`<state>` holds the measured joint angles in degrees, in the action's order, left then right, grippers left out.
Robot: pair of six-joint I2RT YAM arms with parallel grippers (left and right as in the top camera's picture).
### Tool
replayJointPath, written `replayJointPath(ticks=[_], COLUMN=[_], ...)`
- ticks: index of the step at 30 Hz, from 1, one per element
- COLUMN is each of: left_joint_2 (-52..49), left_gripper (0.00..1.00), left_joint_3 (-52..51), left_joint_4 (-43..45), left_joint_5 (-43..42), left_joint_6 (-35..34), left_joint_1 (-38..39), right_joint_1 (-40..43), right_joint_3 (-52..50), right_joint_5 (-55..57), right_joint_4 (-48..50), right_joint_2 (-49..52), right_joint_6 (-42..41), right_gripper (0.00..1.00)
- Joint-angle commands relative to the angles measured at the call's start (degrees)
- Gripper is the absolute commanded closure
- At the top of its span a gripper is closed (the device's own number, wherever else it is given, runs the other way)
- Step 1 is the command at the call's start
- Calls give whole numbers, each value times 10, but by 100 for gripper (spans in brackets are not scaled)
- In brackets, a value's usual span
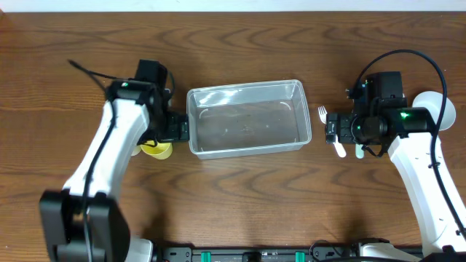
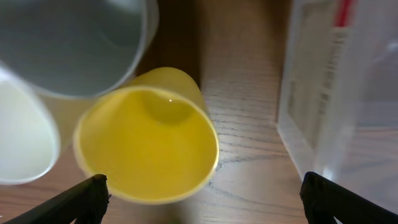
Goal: Pack container
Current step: 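Reach the left gripper to the yellow cup and grasp it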
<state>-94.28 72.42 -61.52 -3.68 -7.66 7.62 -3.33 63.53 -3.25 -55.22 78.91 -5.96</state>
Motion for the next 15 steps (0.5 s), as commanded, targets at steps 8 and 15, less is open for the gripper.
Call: replayJointPath(ticks=[8, 15], left_joint_2=[-88, -90], left_gripper=[21, 67], left_joint_3=[5, 5], left_joint_4=[5, 5], left_joint_5=[-2, -2], left_joint_6=[3, 3], left_joint_1=[0, 0], right_joint_1=[4, 4], right_joint_3=[9, 9], right_joint_5=[0, 0], right_joint_4=[-1, -1], right_joint_2=[1, 1], right_joint_6=[-8, -8], right_gripper=[1, 1])
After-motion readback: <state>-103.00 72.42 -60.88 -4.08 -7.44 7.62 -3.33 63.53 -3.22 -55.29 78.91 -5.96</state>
